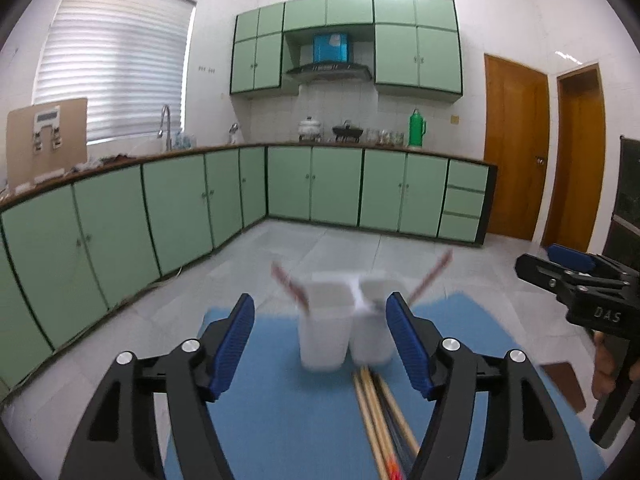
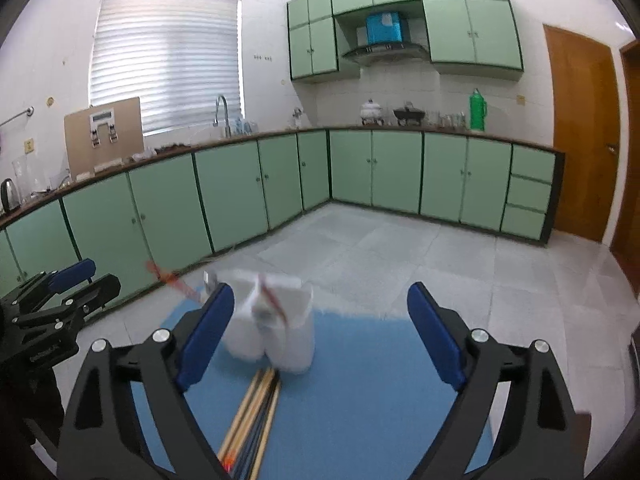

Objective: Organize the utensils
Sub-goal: 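Drop both chopsticks into the holder by opening both tools, then grasp a plain wooden chopstick with the right tool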

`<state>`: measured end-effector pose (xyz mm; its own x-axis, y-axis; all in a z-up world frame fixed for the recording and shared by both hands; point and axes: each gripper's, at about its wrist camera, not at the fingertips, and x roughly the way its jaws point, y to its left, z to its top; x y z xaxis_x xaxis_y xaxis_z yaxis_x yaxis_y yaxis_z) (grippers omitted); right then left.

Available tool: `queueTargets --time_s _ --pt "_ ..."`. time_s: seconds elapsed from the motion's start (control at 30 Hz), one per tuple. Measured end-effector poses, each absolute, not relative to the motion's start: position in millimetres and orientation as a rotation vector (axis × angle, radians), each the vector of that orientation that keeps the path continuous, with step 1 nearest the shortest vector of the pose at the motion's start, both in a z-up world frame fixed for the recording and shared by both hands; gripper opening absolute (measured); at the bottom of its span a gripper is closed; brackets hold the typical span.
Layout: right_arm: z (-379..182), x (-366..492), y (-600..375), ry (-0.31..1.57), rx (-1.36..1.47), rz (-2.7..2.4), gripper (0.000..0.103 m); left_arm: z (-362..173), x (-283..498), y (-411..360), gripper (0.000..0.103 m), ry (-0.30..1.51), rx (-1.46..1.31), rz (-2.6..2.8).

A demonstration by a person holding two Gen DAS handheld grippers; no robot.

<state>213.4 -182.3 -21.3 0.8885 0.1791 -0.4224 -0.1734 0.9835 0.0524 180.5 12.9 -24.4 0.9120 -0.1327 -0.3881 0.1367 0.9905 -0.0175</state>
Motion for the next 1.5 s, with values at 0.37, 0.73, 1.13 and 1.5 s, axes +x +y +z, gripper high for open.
queueTargets --time_s 0.37,0.73,1.13,1.5 --pt "-126.0 153.2 -156.7 0.624 0.011 0.141 0.086 -118.6 130.0 6.6 0.067 0.591 0.039 -0.103" --pt "-172.9 128.2 -131.2 0.779 -0.018 0.194 0.067 -148.3 114.1 2.9 0.067 0.708 0.064 -0.094" --pt "-198.1 120.0 -119.6 0.883 -0.066 0.253 0.044 -168.0 107.6 7.0 0.067 0.768 0.057 -0.080" --pt "-201.3 124.0 -120.9 0.892 -0.070 0.255 0.026 -173.0 113.0 7.8 0.067 0.791 0.037 -0.073"
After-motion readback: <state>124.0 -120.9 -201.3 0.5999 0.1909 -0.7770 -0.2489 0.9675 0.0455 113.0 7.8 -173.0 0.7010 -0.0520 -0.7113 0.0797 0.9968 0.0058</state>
